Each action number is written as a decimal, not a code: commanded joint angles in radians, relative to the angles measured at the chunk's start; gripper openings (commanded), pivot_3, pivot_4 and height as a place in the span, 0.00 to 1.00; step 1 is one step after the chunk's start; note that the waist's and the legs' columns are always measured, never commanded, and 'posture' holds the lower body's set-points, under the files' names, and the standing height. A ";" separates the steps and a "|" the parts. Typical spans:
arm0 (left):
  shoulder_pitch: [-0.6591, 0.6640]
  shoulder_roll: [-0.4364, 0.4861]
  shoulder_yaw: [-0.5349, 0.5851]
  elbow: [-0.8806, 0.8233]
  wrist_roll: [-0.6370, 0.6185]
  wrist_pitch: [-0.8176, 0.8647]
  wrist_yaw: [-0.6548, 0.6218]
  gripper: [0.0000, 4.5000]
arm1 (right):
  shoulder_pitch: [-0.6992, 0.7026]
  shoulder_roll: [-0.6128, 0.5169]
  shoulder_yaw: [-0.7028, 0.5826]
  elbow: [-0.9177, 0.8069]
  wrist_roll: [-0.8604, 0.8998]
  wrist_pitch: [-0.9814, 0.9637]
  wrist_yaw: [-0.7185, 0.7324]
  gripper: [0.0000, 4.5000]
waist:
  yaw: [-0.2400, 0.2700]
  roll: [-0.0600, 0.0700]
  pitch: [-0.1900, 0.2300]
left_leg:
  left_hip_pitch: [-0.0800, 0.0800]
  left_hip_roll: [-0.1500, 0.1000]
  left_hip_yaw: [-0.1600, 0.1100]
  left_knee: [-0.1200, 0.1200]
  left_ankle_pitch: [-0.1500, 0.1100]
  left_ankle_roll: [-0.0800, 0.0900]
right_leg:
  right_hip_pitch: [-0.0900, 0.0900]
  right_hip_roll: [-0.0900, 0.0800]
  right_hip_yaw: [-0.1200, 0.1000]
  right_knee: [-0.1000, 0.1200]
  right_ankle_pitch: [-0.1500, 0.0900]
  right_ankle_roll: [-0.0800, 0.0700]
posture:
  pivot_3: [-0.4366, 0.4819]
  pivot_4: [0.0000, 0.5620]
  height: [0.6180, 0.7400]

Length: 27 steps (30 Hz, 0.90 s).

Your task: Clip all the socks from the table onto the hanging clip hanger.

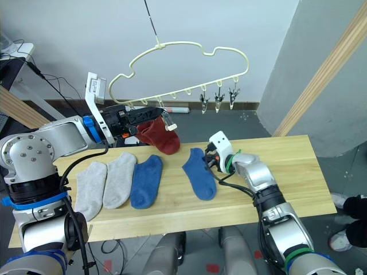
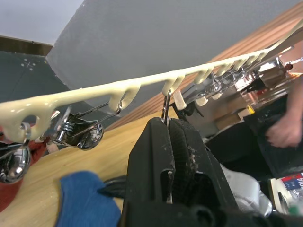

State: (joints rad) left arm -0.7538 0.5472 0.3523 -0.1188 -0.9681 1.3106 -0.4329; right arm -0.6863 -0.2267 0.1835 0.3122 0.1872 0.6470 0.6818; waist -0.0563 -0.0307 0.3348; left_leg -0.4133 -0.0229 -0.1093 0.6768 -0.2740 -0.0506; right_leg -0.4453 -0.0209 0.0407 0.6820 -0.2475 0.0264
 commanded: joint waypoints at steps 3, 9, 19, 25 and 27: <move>0.021 0.013 -0.012 0.016 -0.011 0.034 -0.007 0.00 | 0.031 -0.056 -0.054 -0.268 0.140 0.136 0.093 0.01 | -0.001 0.000 0.000 | 0.000 0.000 0.000 0.000 -0.001 0.002 | 0.000 0.000 0.000 0.000 0.000 0.000 | 0.45 0.62 1.00; 0.005 0.004 0.032 0.064 -0.063 0.092 0.017 0.00 | 0.066 -0.144 -0.039 -0.491 0.244 0.209 0.174 0.01 | 0.000 0.000 0.000 | 0.000 0.000 0.000 0.000 -0.002 0.003 | 0.000 0.000 0.000 0.000 0.000 0.000 | 0.45 0.62 1.00; -0.026 -0.013 0.071 0.110 -0.131 0.145 0.055 0.00 | 0.043 -0.149 -0.067 -0.597 0.324 0.276 0.133 0.01 | -0.001 0.000 0.000 | 0.000 0.000 -0.001 0.000 0.000 0.001 | 0.000 0.000 0.000 0.000 0.000 0.000 | 0.44 0.61 1.00; -0.012 -0.010 0.076 0.106 -0.186 0.188 0.050 0.00 | 0.030 -0.147 -0.091 -0.597 0.385 0.302 0.125 0.01 | 0.000 0.000 0.000 | 0.000 0.000 -0.001 0.000 0.000 0.000 | 0.000 0.000 0.000 -0.001 0.000 0.000 | 0.44 0.60 1.00; -0.008 -0.011 0.076 0.106 -0.179 0.176 0.064 0.00 | 0.027 -0.149 -0.098 -0.602 0.405 0.313 0.125 0.01 | 0.000 0.000 0.000 | 0.000 0.000 -0.001 0.000 0.000 0.000 | 0.000 0.000 0.000 -0.001 0.000 0.000 | 0.44 0.60 1.00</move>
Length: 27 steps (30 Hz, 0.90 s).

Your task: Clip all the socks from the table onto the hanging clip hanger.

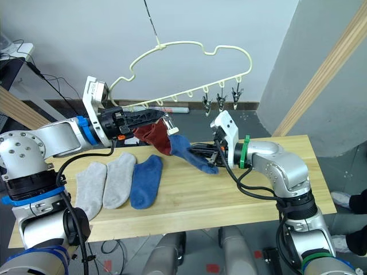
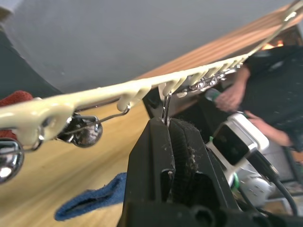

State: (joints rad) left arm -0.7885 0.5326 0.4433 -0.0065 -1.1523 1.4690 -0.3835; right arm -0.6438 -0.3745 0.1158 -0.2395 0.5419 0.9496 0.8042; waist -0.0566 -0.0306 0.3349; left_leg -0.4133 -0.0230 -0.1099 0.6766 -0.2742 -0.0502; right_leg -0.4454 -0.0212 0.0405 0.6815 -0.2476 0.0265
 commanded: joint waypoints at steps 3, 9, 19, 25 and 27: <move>0.023 0.005 -0.011 -0.005 -0.002 0.015 0.018 0.00 | -0.017 -0.005 -0.037 -0.068 0.082 0.035 -0.004 0.01 | 0.000 0.000 0.000 | 0.000 0.000 0.000 0.000 0.000 0.000 | 0.000 0.000 0.000 0.000 0.000 0.000 | 0.44 0.60 1.00; 0.022 0.018 -0.005 0.005 0.000 0.008 0.021 0.00 | -0.006 -0.026 -0.056 -0.112 0.154 0.083 -0.004 0.01 | 0.000 0.000 0.000 | 0.000 0.000 0.000 0.000 0.000 0.000 | 0.000 0.000 0.000 0.000 0.000 0.000 | 0.44 0.61 1.00; 0.026 0.017 -0.007 0.006 -0.012 0.010 0.028 0.00 | -0.010 -0.027 -0.067 -0.106 0.202 0.098 -0.040 0.01 | 0.000 0.000 0.000 | 0.000 0.000 0.000 0.000 0.000 0.000 | 0.000 0.000 0.000 0.000 0.000 0.000 | 0.44 0.62 1.00; 0.018 0.004 0.005 0.011 -0.044 0.024 0.047 0.00 | -0.011 -0.015 -0.060 -0.089 0.198 0.086 -0.066 0.01 | 0.000 0.000 0.000 | 0.000 0.000 0.000 0.000 -0.001 0.002 | 0.000 0.000 0.000 0.000 0.000 0.000 | 0.44 0.62 1.00; 0.017 0.003 0.004 0.010 -0.053 0.024 0.053 0.00 | -0.011 -0.006 -0.061 -0.071 0.192 0.080 -0.077 0.01 | 0.000 0.000 0.000 | 0.000 0.000 0.000 0.000 -0.001 0.002 | 0.000 0.000 0.000 0.000 0.000 0.000 | 0.44 0.62 1.00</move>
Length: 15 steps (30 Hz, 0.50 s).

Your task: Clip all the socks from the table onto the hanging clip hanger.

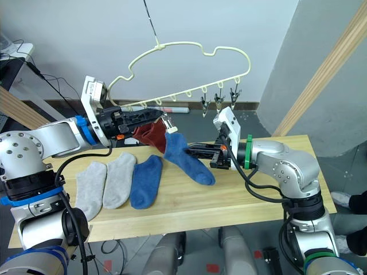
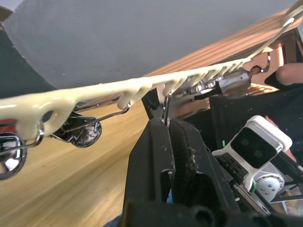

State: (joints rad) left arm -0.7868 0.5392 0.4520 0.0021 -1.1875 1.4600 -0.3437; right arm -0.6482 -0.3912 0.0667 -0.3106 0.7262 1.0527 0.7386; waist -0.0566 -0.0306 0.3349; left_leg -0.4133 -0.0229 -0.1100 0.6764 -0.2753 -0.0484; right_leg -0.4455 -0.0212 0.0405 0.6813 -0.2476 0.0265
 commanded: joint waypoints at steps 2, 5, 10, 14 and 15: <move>0.013 -0.005 -0.003 0.004 -0.029 0.033 0.021 0.00 | -0.007 0.022 -0.017 0.025 0.004 -0.030 -0.022 0.01 | 0.000 0.000 0.000 | 0.000 0.000 0.000 0.000 0.000 0.000 | 0.000 0.000 0.000 0.000 0.000 0.000 | 0.44 0.62 1.00; 0.012 -0.003 -0.005 0.004 -0.039 0.033 0.027 0.00 | -0.009 0.044 -0.038 0.052 0.032 -0.015 -0.039 0.01 | 0.000 0.000 0.000 | 0.000 0.000 0.000 0.000 0.000 0.000 | 0.000 0.000 0.000 0.000 0.000 0.000 | 0.44 0.62 1.00; 0.006 -0.003 0.005 0.019 -0.060 0.029 0.047 0.00 | -0.016 0.067 -0.085 0.092 0.075 0.018 -0.060 0.01 | 0.000 0.000 0.000 | 0.000 0.000 0.000 0.000 0.000 0.000 | 0.000 0.000 0.000 0.000 0.000 0.000 | 0.45 0.63 1.00; 0.021 0.003 -0.003 0.005 -0.072 0.027 0.051 0.00 | -0.033 0.075 -0.118 0.100 0.128 0.054 -0.065 0.01 | 0.000 0.000 0.000 | 0.000 0.000 0.000 0.000 0.000 0.000 | 0.000 0.000 0.000 0.000 0.000 0.000 | 0.45 0.63 1.00; 0.023 0.006 -0.006 0.004 -0.073 0.026 0.050 0.00 | -0.037 0.077 -0.124 0.101 0.139 0.062 -0.068 0.01 | 0.000 0.000 0.000 | 0.000 0.000 0.000 0.000 0.000 0.000 | 0.000 0.000 0.000 0.000 0.000 0.000 | 0.44 0.63 1.00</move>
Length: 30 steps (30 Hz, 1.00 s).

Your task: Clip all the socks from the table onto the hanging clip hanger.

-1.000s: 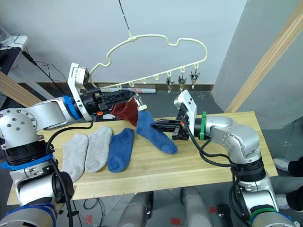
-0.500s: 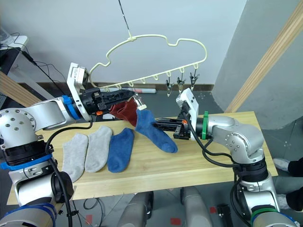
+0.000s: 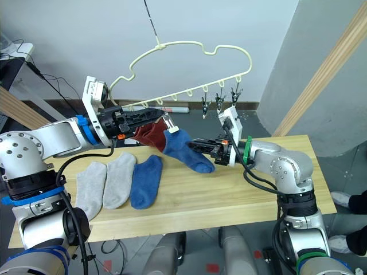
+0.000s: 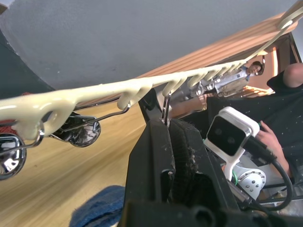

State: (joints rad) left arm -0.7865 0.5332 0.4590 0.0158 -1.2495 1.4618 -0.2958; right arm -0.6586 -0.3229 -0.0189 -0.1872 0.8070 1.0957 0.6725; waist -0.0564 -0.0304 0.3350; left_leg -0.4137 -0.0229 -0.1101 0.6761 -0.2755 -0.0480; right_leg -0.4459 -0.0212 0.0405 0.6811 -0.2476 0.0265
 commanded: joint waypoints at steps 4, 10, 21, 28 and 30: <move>0.027 0.020 -0.021 -0.011 -0.010 0.020 -0.002 0.00 | -0.047 0.003 -0.057 -0.029 0.105 0.053 -0.005 0.01 | 0.000 0.000 0.000 | 0.000 0.000 0.000 0.000 0.000 0.000 | 0.000 0.000 0.000 0.000 0.000 0.000 | 0.44 0.63 1.00; 0.029 0.030 -0.045 -0.021 0.004 -0.001 -0.019 0.00 | -0.050 0.006 -0.057 -0.032 0.125 0.062 -0.020 0.01 | 0.000 0.000 0.000 | 0.000 0.000 0.000 0.000 0.000 0.000 | 0.000 0.000 0.000 0.000 0.000 0.000 | 0.44 0.63 1.00; 0.052 0.049 -0.061 -0.057 0.015 -0.074 -0.070 0.45 | -0.045 0.002 -0.044 -0.028 0.111 0.042 -0.031 0.00 | 0.000 0.000 0.000 | -0.002 0.000 0.000 0.000 0.000 0.000 | -0.002 0.000 0.000 -0.001 0.000 0.000 | 0.44 0.62 1.00; 0.075 0.102 -0.061 -0.107 -0.001 -0.063 -0.115 0.86 | -0.039 0.007 -0.004 -0.021 0.052 -0.013 -0.037 0.00 | -0.002 0.000 0.000 | -0.003 0.000 0.001 -0.001 0.000 0.000 | -0.003 0.000 0.001 0.000 0.000 0.000 | 0.45 0.61 1.00; 0.095 0.141 -0.069 -0.145 0.006 -0.070 -0.147 0.99 | -0.034 0.009 0.022 -0.021 0.021 -0.043 -0.037 0.00 | -0.003 0.000 0.000 | -0.003 0.000 0.002 -0.001 0.000 0.000 | -0.004 0.000 0.001 0.000 0.000 0.000 | 0.45 0.61 1.00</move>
State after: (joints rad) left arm -0.6986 0.6449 0.3931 -0.0668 -1.2332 1.3984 -0.4037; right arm -0.6943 -0.3167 -0.0099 -0.1876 0.8427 1.0907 0.6300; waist -0.0594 -0.0302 0.3352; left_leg -0.4167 -0.0227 -0.1083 0.6747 -0.2754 -0.0483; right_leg -0.4503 -0.0211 0.0418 0.6810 -0.2476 0.0265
